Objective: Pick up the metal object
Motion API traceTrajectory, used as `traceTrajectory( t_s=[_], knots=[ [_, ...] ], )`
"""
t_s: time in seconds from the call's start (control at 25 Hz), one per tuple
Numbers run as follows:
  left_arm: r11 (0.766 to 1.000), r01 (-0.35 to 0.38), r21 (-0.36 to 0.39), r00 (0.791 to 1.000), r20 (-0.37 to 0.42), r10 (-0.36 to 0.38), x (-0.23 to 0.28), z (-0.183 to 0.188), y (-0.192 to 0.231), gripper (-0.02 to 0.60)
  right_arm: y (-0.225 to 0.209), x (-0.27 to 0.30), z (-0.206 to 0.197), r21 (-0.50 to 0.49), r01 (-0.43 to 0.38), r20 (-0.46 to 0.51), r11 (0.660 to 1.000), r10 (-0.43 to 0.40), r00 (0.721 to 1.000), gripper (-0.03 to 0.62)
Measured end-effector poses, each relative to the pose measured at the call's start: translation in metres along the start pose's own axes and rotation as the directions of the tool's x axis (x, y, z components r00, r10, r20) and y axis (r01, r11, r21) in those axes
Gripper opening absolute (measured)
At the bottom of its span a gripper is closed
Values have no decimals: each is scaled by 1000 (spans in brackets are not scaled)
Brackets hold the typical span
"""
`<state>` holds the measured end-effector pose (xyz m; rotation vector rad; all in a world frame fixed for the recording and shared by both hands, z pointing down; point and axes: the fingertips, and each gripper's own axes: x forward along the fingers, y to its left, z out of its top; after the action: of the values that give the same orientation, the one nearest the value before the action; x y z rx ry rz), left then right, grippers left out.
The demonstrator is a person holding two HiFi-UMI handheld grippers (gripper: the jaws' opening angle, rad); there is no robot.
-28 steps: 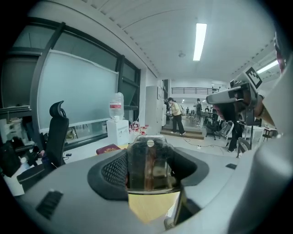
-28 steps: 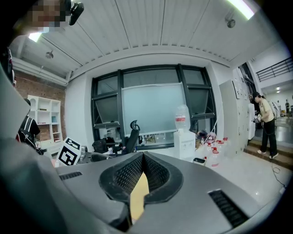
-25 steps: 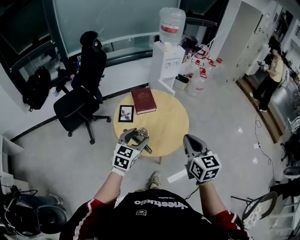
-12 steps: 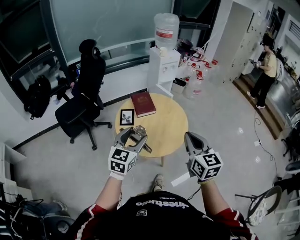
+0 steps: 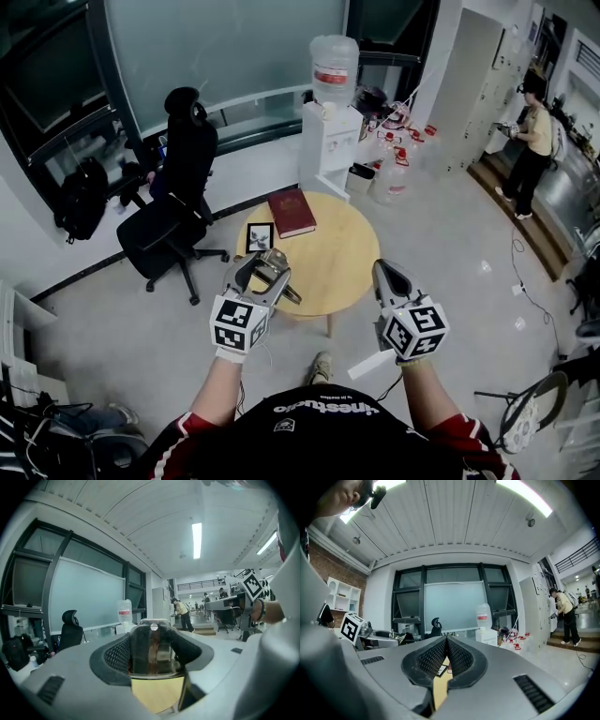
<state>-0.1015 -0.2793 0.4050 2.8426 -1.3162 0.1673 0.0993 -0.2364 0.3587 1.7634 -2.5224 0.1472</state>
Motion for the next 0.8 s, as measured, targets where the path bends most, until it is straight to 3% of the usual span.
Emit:
traceTrajectory(
  t_s=[0.8],
  knots=[
    [999,-35,-23,998,55,36,-29,10,4,298,21,-14,-12,-17,-14,-28,1000,13,1000,29]
  ],
)
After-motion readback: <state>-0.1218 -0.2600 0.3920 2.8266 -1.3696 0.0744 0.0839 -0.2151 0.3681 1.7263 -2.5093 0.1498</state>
